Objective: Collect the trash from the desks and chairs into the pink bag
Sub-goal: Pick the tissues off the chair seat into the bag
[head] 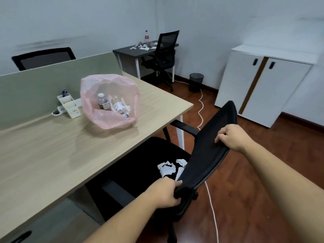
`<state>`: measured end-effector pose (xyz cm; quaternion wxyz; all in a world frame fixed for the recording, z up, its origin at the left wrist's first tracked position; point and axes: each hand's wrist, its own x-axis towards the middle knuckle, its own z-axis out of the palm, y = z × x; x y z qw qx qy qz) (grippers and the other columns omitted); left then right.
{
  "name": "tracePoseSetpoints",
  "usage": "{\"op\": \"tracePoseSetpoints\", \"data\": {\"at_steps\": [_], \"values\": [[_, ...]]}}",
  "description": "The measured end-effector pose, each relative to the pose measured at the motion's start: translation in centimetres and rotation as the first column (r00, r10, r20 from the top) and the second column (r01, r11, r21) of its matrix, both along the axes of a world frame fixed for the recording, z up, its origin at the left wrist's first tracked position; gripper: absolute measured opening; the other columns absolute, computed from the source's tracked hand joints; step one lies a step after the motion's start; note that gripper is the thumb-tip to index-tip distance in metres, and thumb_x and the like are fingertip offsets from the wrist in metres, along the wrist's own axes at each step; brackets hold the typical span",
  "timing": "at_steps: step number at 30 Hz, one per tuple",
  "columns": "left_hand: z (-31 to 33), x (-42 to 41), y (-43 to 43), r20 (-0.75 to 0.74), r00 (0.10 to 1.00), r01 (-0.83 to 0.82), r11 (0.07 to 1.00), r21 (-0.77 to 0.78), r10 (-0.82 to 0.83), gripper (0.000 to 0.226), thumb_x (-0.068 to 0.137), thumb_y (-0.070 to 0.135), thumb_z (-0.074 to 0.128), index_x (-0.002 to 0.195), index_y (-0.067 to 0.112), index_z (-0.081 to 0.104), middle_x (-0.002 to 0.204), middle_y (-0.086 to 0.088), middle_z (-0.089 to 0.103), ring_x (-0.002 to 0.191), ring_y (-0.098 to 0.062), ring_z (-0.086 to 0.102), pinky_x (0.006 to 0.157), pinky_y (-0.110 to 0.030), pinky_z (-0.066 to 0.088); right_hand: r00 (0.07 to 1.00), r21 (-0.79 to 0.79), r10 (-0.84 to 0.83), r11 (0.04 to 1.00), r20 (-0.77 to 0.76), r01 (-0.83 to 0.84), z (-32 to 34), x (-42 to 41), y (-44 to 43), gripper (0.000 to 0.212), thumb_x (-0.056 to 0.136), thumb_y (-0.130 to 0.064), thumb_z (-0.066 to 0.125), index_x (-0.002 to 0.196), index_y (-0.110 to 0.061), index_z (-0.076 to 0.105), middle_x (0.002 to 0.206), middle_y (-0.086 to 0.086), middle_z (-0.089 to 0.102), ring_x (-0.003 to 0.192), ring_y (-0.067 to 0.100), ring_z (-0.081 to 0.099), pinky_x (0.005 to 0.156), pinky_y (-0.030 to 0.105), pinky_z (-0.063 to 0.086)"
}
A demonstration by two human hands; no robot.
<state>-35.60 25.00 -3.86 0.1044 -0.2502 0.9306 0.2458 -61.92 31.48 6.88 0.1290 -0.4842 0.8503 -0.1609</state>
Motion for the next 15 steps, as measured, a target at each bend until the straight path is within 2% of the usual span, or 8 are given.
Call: {"op": "tracePoseSetpoints", "data": {"at_steps": [2, 4, 6, 7, 9, 11, 13, 15], "values": [[0.3, -1.8, 2.4, 0.020, 0.998, 0.062, 0.998, -0.025, -0.062, 0.062, 0.082, 0.038, 0.058, 0.140, 0.023, 0.044, 0.114, -0.010, 0.065, 0.108, -0.029, 0.059, 0.091, -0.036, 0.051, 1.000, -0.004, -0.010, 1.000, -0.001, 0.010, 0.2, -1.3, 2.2, 0.035, 0.085, -0.006, 0.048, 0.066, -0.016, 0.076, 0.077, -0.013, 0.066, 0.084, 0.011, 0.060, 0.077, 0.022, 0.042], [0.9, -3.5, 4.7, 0.019, 0.994, 0.107, 0.994, -0.022, -0.107, 0.055, 0.083, 0.036, 0.058, 0.132, 0.014, 0.050, 0.097, -0.012, 0.065, 0.100, -0.032, 0.061, 0.086, -0.039, 0.053, 1.000, 0.010, -0.024, 1.000, -0.019, 0.025, 0.5, -2.4, 4.1, 0.035, 0.086, -0.006, 0.048, 0.066, -0.017, 0.075, 0.076, -0.014, 0.063, 0.084, 0.011, 0.058, 0.078, 0.021, 0.040], [1.2, -4.5, 6.2, 0.037, 0.993, 0.108, 0.994, -0.004, -0.108, 0.056, 0.080, 0.038, 0.059, 0.128, 0.010, 0.052, 0.078, -0.005, 0.059, 0.091, -0.031, 0.064, 0.081, -0.039, 0.054, 0.999, 0.024, -0.028, 0.999, -0.044, 0.029, 0.7, -3.2, 5.5, 0.035, 0.086, -0.006, 0.047, 0.068, -0.017, 0.074, 0.078, -0.013, 0.063, 0.086, 0.013, 0.057, 0.079, 0.021, 0.039], [1.2, -5.0, 6.7, 0.055, 0.992, 0.115, 0.993, 0.003, -0.115, 0.060, 0.077, 0.041, 0.061, 0.128, 0.010, 0.051, 0.078, -0.004, 0.058, 0.090, -0.030, 0.064, 0.081, -0.039, 0.055, 0.998, 0.032, -0.033, 0.999, -0.053, 0.035, 0.8, -3.5, 6.3, 0.034, 0.086, -0.005, 0.046, 0.070, -0.016, 0.075, 0.082, -0.009, 0.066, 0.087, 0.014, 0.057, 0.079, 0.021, 0.039], [1.3, -5.6, 7.4, 0.107, 0.985, 0.132, 0.990, 0.042, -0.136, 0.073, 0.071, 0.048, 0.065, 0.133, 0.013, 0.049, 0.097, -0.006, 0.065, 0.098, -0.027, 0.063, 0.086, -0.038, 0.054, 0.995, 0.078, -0.025, 0.996, -0.092, 0.032, 1.0, -3.9, 7.8, 0.034, 0.085, -0.005, 0.045, 0.074, -0.017, 0.075, 0.087, -0.003, 0.069, 0.077, 0.010, 0.057, 0.070, 0.019, 0.041], [1.5, -5.8, 7.3, 0.175, 0.969, 0.163, 0.983, 0.085, -0.176, 0.083, 0.071, 0.052, 0.070, 0.141, 0.021, 0.041, 0.121, -0.004, 0.063, 0.113, -0.024, 0.058, 0.095, -0.035, 0.049, 0.991, 0.131, -0.019, 0.991, -0.131, 0.036, 1.0, -4.0, 8.7, 0.034, 0.084, -0.006, 0.045, 0.077, -0.021, 0.074, 0.093, -0.003, 0.069, 0.060, 0.004, 0.051, 0.055, 0.015, 0.035], [1.7, -5.8, 6.6, 0.215, 0.951, 0.219, 0.975, 0.037, -0.221, 0.083, 0.072, 0.056, 0.070, 0.143, 0.028, 0.037, 0.127, 0.001, 0.061, 0.119, -0.021, 0.054, 0.098, -0.034, 0.046, 0.991, 0.133, -0.033, 0.990, -0.132, 0.051, 1.0, -3.8, 8.9, 0.034, 0.084, -0.007, 0.044, 0.080, -0.024, 0.073, 0.101, -0.003, 0.069, 0.055, 0.004, 0.049, 0.051, 0.017, 0.034], [1.8, -5.8, 5.7, 0.219, 0.951, 0.226, 0.974, -0.019, -0.216, 0.072, 0.076, 0.055, 0.066, 0.139, 0.030, 0.043, 0.124, 0.004, 0.062, 0.118, -0.020, 0.055, 0.096, -0.034, 0.046, 0.994, 0.114, -0.036, 0.992, -0.105, 0.048, 0.9, -3.3, 8.6, 0.033, 0.084, -0.008, 0.044, 0.084, -0.023, 0.073, 0.103, 0.000, 0.069, 0.059, 0.007, 0.054, 0.056, 0.022, 0.043]]}}
